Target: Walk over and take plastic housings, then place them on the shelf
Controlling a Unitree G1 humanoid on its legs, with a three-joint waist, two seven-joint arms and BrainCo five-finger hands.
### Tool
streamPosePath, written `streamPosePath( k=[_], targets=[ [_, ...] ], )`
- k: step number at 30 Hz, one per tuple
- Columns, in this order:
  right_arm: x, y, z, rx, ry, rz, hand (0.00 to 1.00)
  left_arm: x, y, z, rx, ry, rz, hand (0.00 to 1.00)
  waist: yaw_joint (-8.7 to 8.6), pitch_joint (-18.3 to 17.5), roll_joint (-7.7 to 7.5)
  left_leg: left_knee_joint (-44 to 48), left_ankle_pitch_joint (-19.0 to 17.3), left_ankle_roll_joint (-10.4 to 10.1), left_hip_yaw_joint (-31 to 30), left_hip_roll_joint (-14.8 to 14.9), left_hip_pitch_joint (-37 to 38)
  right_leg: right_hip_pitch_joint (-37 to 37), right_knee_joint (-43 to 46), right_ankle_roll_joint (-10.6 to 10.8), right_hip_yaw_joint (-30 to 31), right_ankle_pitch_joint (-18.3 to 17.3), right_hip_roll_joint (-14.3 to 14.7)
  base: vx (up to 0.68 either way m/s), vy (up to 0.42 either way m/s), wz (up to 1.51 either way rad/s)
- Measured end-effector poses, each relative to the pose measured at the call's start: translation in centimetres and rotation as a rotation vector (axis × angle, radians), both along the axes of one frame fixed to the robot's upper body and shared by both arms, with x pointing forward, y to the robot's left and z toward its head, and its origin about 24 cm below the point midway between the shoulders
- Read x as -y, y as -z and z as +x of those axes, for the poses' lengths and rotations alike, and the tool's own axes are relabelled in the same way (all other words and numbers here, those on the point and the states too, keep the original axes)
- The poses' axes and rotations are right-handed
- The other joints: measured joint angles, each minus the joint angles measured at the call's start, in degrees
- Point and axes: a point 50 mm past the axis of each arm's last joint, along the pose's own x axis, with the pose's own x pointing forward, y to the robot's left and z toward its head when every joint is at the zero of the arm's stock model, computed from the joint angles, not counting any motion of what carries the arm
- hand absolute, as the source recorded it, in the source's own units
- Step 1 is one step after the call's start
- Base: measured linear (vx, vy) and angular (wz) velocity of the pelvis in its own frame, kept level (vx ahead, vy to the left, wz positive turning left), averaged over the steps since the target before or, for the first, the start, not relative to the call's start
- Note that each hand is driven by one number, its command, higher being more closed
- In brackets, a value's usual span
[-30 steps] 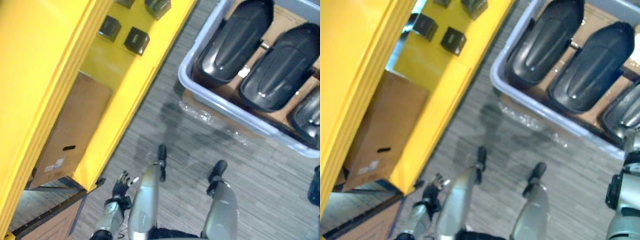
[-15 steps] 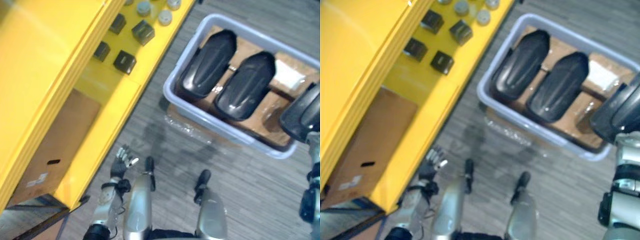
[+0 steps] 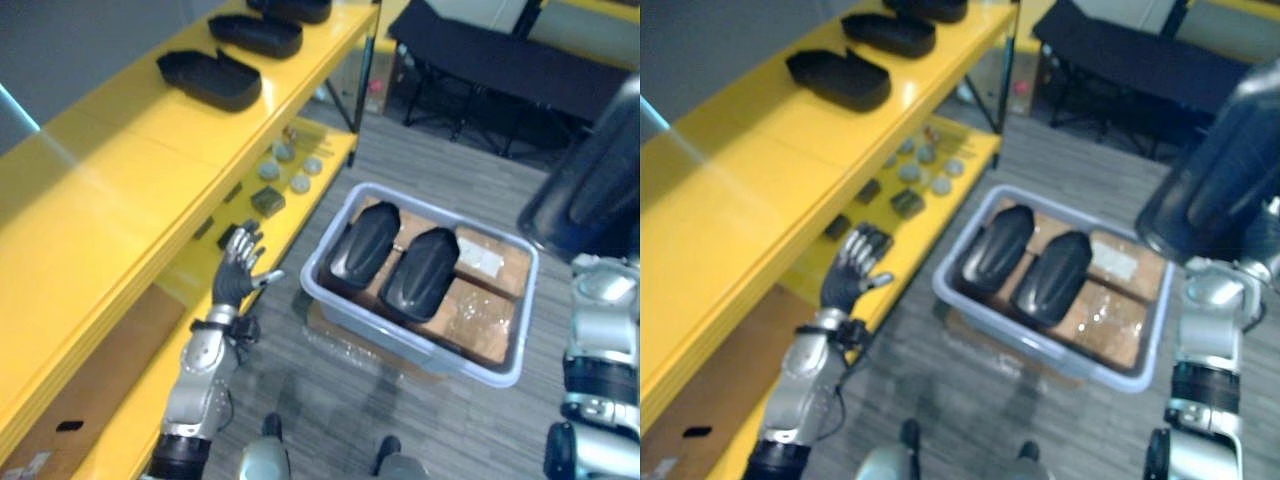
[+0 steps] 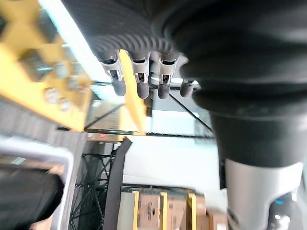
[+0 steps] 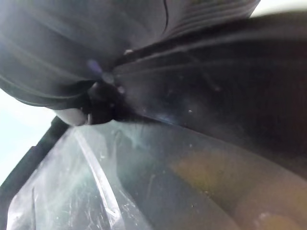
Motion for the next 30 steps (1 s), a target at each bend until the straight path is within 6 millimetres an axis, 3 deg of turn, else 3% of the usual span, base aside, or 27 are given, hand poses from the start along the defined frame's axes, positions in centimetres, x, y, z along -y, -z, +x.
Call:
streamPosePath(
  k=[4, 9, 15, 19, 20, 26, 30],
  targets=[
    [-3.8, -3.0, 1.1, 0.141, -0.184, -0.188, 1.00, -1.2, -2.8, 1.5, 0.069, -0.059, 0.021, 0.00, 0.03, -1.13, -0.04, -4.85, 2.75, 0.16, -0.24, -0.81, 3.59, 1.77, -0.01, 0.18, -0.40, 0.15, -0.43, -0.03, 0.014, 0.06],
    [-7.4, -4.0, 1.5, 0.219, -0.346, -0.338, 1.00, -2.4, -1.6, 2.1, -0.004, -0.122, -0.017, 0.00, 0.46, -3.57, 0.12, -8.58, 4.80, 0.83, -1.67, -1.49, 4.48, 2.08, 0.00, 0.23, -2.15, 1.03, -0.77, -0.06, 0.015, 0.17],
    [-10.1, -3.1, 1.8, 0.227, -0.422, -0.427, 1.00, -1.7, -1.5, 2.1, 0.006, -0.079, -0.178, 0.00, 0.63, -3.68, 0.25, -8.66, 6.27, 1.62, -3.01, -1.98, 4.45, 2.94, -0.26, -0.64, -3.35, 3.30, -0.94, -0.08, 0.043, 0.10],
    [-11.7, -2.5, 1.8, 0.269, -0.449, -0.434, 1.00, -0.6, -0.8, 1.9, 0.001, -0.045, -0.295, 0.00, 0.89, -3.93, 0.80, -8.76, 6.35, 1.56, -3.18, -1.86, 3.87, 2.99, -1.18, -0.87, -4.43, 3.10, -0.64, -0.10, -0.001, 0.03],
    [-12.3, -2.2, 1.7, 0.279, -0.470, -0.447, 1.00, 0.1, -0.3, 1.7, -0.015, -0.022, -0.345, 0.00, 0.63, -4.13, 1.16, -8.77, 6.57, 1.43, -3.07, -1.82, 3.37, 2.94, -1.88, -1.76, -5.19, 2.34, -0.48, -0.10, -0.039, 0.00],
    [-13.3, 0.5, 1.9, 0.209, -0.506, -0.433, 1.00, 3.3, 0.8, 1.3, -0.069, 0.082, -0.499, 0.00, 0.34, -5.38, 3.49, -8.80, 8.30, -0.18, -2.36, 0.22, 3.06, 2.94, -3.41, -1.79, -6.13, 0.57, 1.84, -0.07, -0.061, -0.05],
    [-13.7, 1.0, 1.9, 0.197, -0.510, -0.407, 1.00, 4.6, 0.6, 1.2, -0.071, 0.125, -0.507, 0.00, 0.25, -5.46, 3.40, -8.79, 8.63, -0.39, -2.35, 0.47, 2.33, 2.83, -4.71, -1.92, -6.31, 2.06, 2.36, 0.00, -0.012, -0.01]
  ],
)
